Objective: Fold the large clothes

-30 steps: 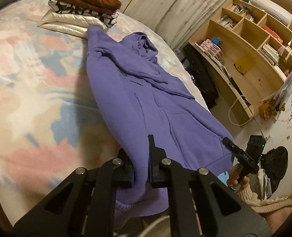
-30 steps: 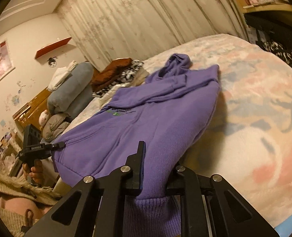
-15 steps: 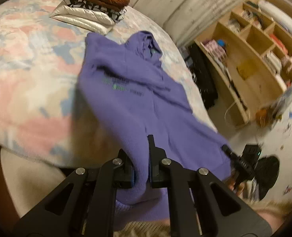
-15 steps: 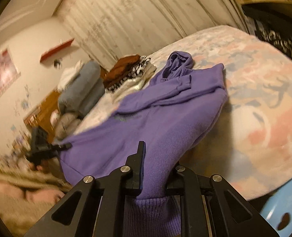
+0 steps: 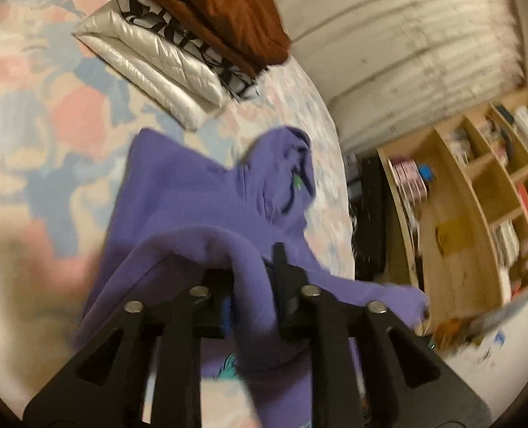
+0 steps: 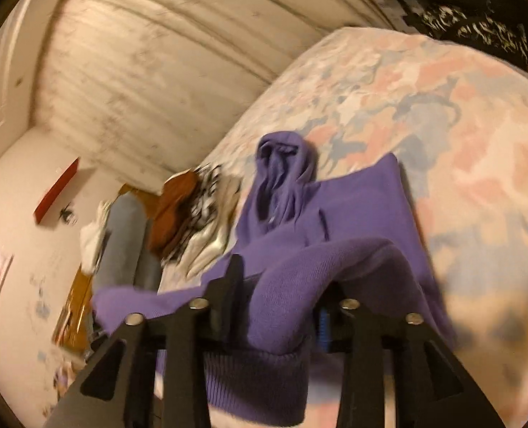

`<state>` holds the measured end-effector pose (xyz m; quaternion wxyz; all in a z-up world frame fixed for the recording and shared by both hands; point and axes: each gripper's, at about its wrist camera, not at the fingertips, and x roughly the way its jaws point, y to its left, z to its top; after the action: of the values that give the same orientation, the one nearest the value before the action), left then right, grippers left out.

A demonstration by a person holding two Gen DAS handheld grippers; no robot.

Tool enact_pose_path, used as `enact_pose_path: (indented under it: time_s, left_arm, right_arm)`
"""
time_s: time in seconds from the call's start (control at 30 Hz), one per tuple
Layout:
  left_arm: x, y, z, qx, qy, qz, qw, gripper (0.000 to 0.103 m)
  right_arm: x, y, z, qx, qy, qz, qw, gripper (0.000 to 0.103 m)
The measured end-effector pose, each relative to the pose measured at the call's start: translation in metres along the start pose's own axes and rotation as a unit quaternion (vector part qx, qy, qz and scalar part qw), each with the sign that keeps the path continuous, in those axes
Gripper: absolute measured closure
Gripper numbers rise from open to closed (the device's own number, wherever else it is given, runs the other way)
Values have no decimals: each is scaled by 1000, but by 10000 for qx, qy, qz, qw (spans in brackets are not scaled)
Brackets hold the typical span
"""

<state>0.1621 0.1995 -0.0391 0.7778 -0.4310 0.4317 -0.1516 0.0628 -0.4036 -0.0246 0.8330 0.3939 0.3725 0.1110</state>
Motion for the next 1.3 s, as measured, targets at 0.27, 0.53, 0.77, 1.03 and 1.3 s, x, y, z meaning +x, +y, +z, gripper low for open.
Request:
enact_pose_path:
  time_s: [0.27,0.53,0.77,1.03,1.3]
  left_arm:
    - [57,24,58,-127,-309,466,9984,45]
    - [111,24,66,1585,80,1841,9700,45]
    - [156,5,62,2735,231,2212,9358,49]
    - [174,-9,55,3306,-39,2995,8950,93]
    - [184,19,49,3295,-222,3222,8872,94]
  right_arm:
    - [84,-28,64,351,-300,-286,9985,24]
    - [143,-58,79,-452,-28,-1292,9906,24]
    - [212,-55,79,-1554,414,-1975,9670,24]
    - [253,-46,79,-2245,347,-2782,9333,94]
    - [266,-67,78,-2165,211,-2968,9299,95]
